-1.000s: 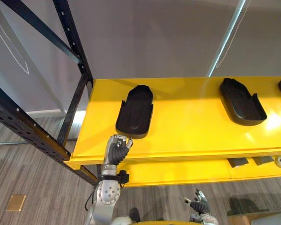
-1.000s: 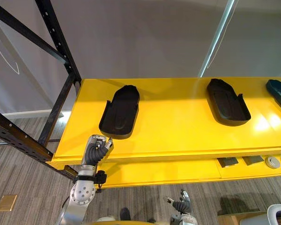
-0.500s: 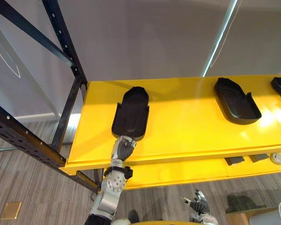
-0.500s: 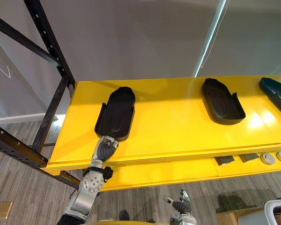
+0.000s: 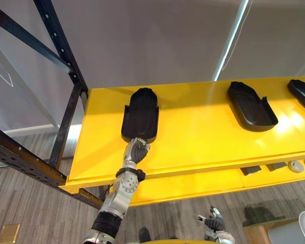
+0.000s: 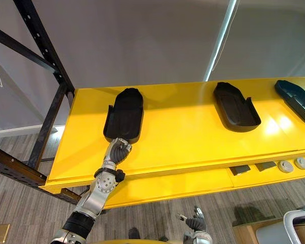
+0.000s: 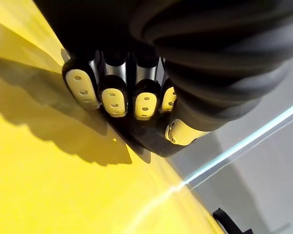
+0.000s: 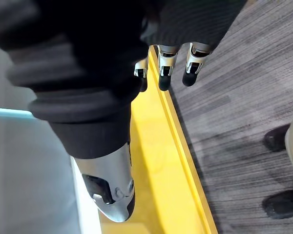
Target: Walk over and take plastic housings, then place them on the shelf
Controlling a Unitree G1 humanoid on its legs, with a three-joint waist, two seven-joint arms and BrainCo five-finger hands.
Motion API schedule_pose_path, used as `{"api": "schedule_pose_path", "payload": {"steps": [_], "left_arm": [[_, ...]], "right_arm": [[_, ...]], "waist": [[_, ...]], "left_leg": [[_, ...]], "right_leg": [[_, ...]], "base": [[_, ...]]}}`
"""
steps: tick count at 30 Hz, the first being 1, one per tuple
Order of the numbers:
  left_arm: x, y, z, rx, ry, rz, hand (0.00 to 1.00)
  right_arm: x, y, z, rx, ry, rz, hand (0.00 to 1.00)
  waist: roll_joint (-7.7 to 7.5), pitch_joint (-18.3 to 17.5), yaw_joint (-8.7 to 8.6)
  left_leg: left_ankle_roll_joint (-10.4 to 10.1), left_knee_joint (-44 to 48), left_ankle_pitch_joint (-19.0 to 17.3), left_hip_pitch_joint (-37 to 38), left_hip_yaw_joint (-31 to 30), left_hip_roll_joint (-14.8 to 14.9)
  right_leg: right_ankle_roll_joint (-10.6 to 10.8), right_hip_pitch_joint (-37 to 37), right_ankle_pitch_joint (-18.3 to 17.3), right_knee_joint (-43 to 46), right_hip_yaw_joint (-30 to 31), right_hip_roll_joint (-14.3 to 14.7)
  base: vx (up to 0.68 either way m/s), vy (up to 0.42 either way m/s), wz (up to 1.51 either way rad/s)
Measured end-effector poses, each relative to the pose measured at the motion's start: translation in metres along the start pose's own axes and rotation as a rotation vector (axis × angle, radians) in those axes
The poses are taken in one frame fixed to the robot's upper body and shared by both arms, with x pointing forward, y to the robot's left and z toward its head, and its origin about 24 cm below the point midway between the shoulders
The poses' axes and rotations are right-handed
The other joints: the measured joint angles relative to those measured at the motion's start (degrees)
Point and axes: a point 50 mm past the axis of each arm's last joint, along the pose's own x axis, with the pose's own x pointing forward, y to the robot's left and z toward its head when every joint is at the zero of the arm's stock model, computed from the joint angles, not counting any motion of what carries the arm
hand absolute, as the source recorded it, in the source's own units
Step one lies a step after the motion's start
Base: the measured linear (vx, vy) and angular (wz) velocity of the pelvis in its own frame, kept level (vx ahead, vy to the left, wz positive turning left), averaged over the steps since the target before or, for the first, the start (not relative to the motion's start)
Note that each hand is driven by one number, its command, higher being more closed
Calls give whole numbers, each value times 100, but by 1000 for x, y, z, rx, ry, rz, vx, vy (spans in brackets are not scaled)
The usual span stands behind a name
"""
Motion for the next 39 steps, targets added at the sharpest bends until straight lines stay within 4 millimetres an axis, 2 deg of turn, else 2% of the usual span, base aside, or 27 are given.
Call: {"api": "schedule_pose_path", "payload": {"steps": [3,15,17,19,23,26,29,32,36,38,39], "left_arm": [[5,2,0,15,-2,1,100],[3,8,3,-10,-14,39,100],[-3,16,14,-52,-57,79,100],[-10,30,30,-106,-135,134,100],[-37,82,74,-250,-400,315,100],[-55,102,82,-321,-472,409,100],[-76,114,72,-376,-435,493,100],[-92,116,56,-452,-342,556,100],[-112,107,31,-501,-176,582,100],[-115,100,14,-498,-81,570,100],[-116,95,-2,-478,5,562,100]], "right_arm": [[2,2,4,0,-11,4,0],[5,4,4,-1,5,6,0],[4,3,1,-2,11,4,0],[4,2,1,-4,11,1,0],[3,0,-2,-8,20,-1,0],[2,-1,-3,-10,23,-3,0],[2,-1,-2,-8,18,-2,0],[2,1,-2,-2,14,1,0],[2,4,6,7,-21,7,0],[2,4,13,10,-47,9,0],[3,5,17,13,-66,10,0]], "waist": [[-8,5,-35],[-31,31,-83],[-50,46,-96],[-46,53,-38],[-28,125,87],[14,160,186],[56,185,205],[42,190,334],[-12,222,478],[-19,227,498],[-24,228,500]], "left_leg": [[0,-2,0,4,14,0],[23,-4,14,41,-58,-25],[28,-2,18,50,-98,-29],[29,-2,18,53,-99,-33],[-3,-3,-11,168,-205,-41],[-9,-10,-19,181,-292,-49],[3,-40,-28,205,-412,-77],[4,-33,-28,202,-478,-91],[76,221,-83,116,-536,-97],[125,389,-141,44,-564,-96],[126,495,-201,-6,-569,-94]], "right_leg": [[-7,0,4,-14,46,2],[-24,100,22,-98,-41,-16],[-24,125,21,-93,-45,-21],[-24,129,21,-84,-45,-24],[-29,299,15,-72,-137,-29],[-26,335,-12,-4,-234,-30],[-23,364,-79,87,-377,-55],[5,365,-131,156,-516,-79],[9,405,-179,187,-700,-122],[19,406,-206,225,-777,-145],[19,408,-208,227,-789,-153]], "base": [[15,-28,-4],[23,-34,2],[13,-30,14],[0,0,0],[-17,-33,15],[-38,-36,20],[-40,-37,23],[-23,-44,23],[0,-42,23],[0,-32,15],[-16,-20,7]]}}
